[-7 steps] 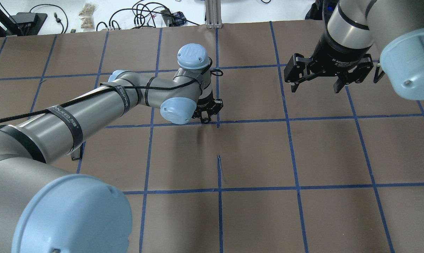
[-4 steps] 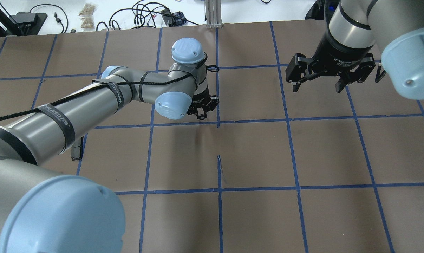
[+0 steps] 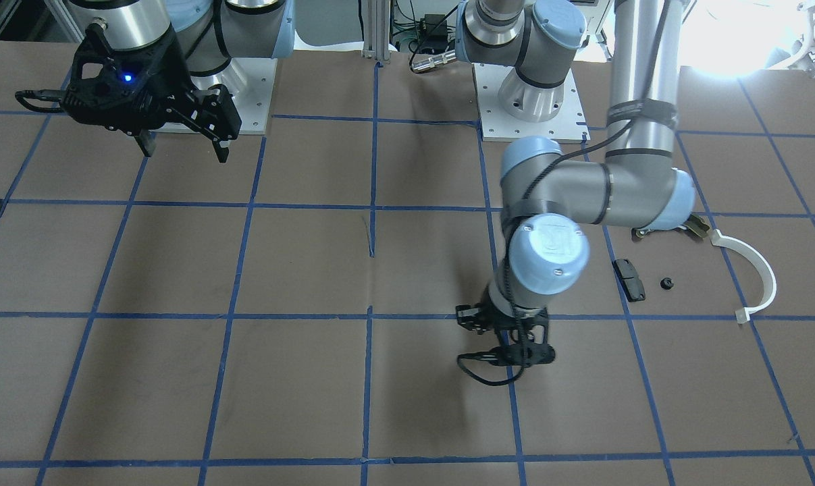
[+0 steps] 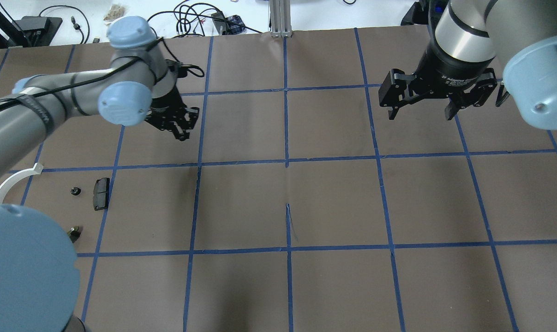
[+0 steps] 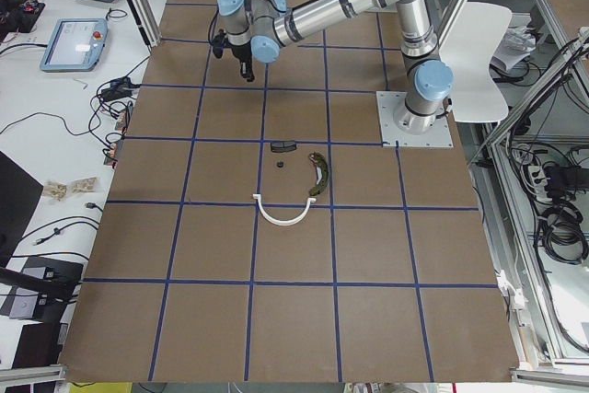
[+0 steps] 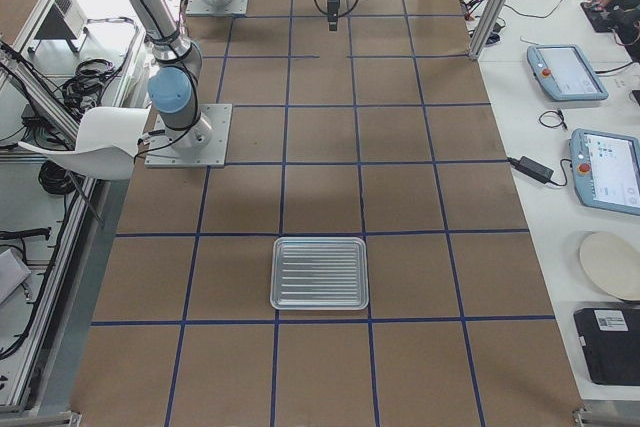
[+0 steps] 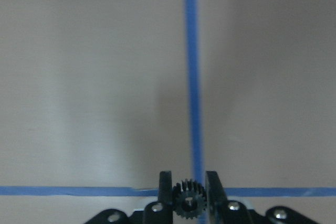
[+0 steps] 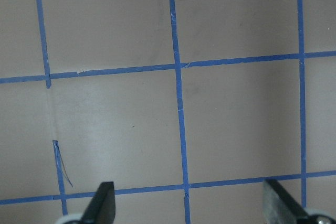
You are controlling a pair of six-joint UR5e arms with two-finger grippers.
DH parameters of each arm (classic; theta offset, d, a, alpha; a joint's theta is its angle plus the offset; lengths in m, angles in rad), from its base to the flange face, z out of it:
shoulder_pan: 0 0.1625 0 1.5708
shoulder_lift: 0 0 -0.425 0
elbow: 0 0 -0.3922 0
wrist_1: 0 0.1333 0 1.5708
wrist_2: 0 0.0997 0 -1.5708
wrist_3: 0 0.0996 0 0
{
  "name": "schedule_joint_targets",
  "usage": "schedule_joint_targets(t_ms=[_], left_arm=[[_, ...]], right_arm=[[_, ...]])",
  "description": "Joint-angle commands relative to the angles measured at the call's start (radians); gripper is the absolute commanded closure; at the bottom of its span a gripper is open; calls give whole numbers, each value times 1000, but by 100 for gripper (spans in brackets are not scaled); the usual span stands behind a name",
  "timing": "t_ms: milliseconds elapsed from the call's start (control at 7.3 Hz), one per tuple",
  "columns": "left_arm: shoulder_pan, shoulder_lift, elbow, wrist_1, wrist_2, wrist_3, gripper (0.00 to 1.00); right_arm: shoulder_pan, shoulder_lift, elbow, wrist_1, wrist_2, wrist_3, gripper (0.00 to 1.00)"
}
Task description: Place bearing gear from tray to pile
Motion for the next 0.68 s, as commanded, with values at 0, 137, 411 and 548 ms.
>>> schedule_joint_targets(t_ms=[0, 137, 411, 548], left_arm=[[290, -1, -17, 5, 1, 331, 100], [351, -25, -14, 16, 1, 416, 100], [456, -53, -18, 65, 2, 577, 100], [496, -71, -40, 79, 1, 587, 100]], right_arm=[[-8, 2, -6, 0, -8, -8, 0], [-5, 1, -4, 9, -10, -22, 0], [2, -4, 1, -3, 12, -21, 0], [-4, -4, 0, 3, -8, -25, 0]])
